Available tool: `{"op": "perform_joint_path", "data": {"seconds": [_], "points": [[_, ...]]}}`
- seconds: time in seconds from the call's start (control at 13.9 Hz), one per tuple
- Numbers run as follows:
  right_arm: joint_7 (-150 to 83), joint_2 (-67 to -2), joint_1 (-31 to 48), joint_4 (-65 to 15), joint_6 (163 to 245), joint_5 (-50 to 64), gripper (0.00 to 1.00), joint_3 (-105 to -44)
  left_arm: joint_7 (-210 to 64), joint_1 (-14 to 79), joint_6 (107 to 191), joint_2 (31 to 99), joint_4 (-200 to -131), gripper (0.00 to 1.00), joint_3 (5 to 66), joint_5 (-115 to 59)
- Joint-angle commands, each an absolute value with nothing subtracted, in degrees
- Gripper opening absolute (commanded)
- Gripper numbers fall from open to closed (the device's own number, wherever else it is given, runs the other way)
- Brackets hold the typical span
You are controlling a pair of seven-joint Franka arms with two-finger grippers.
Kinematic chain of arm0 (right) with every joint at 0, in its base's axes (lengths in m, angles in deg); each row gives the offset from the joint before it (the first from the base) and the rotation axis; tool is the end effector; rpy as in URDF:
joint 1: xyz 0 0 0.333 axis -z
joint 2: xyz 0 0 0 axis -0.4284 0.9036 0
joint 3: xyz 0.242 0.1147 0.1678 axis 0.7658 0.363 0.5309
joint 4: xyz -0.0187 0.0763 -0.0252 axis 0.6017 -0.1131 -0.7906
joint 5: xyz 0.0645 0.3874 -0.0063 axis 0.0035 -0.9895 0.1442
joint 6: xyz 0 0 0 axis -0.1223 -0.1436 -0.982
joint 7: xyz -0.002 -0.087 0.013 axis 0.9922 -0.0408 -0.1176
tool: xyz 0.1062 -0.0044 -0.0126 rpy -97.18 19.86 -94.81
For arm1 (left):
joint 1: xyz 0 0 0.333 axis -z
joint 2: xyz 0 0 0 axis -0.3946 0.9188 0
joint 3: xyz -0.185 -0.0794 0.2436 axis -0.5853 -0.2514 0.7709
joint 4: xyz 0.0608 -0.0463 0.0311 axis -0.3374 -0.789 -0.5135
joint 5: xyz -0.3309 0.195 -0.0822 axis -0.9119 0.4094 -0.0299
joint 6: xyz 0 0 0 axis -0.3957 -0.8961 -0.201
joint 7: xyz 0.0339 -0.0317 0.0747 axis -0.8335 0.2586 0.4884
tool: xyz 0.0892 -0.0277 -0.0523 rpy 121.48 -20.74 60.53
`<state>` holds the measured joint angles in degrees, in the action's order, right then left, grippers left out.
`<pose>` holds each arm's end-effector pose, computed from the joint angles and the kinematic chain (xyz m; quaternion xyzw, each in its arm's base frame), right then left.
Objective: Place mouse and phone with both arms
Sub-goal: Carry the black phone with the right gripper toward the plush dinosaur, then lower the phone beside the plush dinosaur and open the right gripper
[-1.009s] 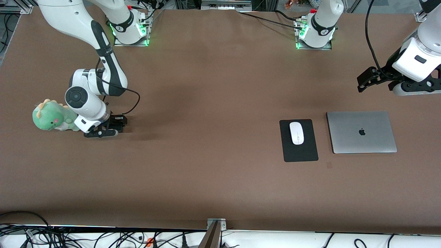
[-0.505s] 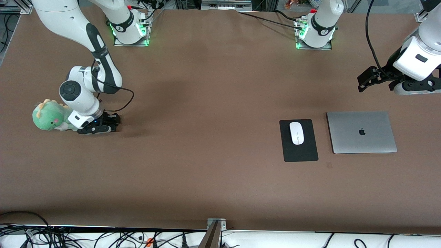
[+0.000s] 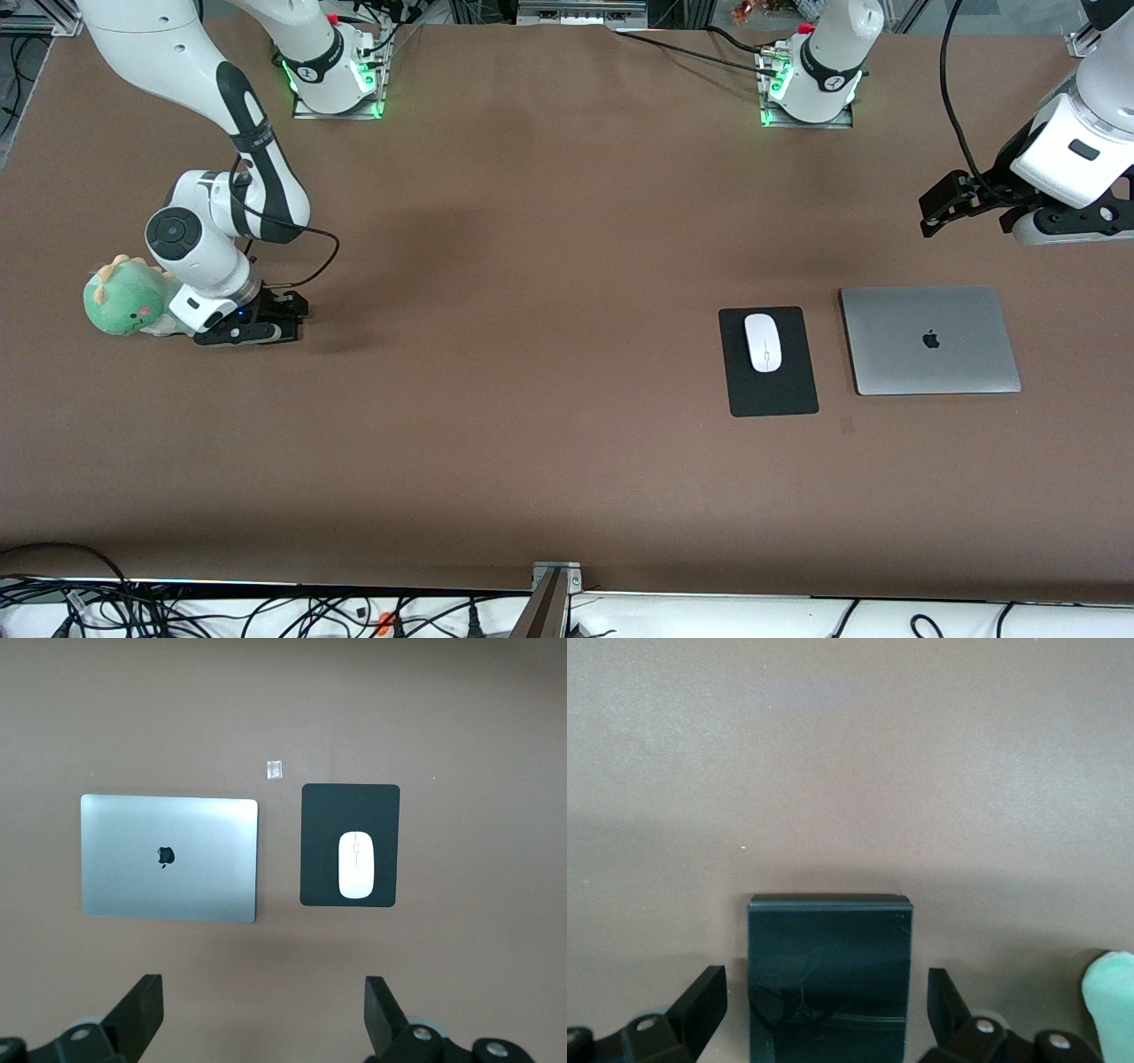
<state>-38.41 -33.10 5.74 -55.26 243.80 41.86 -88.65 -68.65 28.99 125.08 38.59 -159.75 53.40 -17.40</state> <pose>0.5456 -0.0074 0.1861 0.9941 0.0844 0.0210 0.0645 0.5510 -0.0551 0.6077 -0.9991 -0.0397 -0.0076 0.0157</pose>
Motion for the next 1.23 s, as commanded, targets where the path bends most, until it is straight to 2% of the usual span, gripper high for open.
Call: {"op": "perform_joint_path", "data": {"seconds": [0.0,0.43,0.86,1.15], "points": [[-40.1,-34.7,5.8,-55.2,242.0,40.5,1.0,-88.2,-68.6,28.4,123.9,39.4,-157.8,1.0,52.8,-18.3],[-39.7,-42.3,5.6,-49.8,224.5,37.4,1.0,-87.7,-68.6,28.4,123.8,39.3,-157.9,1.0,52.8,-18.3],[-35.3,-52.2,5.6,-39.7,199.9,37.4,1.0,-87.7,-68.6,28.4,124.0,39.4,-157.9,1.0,52.8,-18.3],[-31.0,-55.6,5.9,-34.5,189.7,38.0,1.0,-87.4,-68.6,28.5,123.9,39.4,-157.8,1.0,52.8,-18.3]]}}
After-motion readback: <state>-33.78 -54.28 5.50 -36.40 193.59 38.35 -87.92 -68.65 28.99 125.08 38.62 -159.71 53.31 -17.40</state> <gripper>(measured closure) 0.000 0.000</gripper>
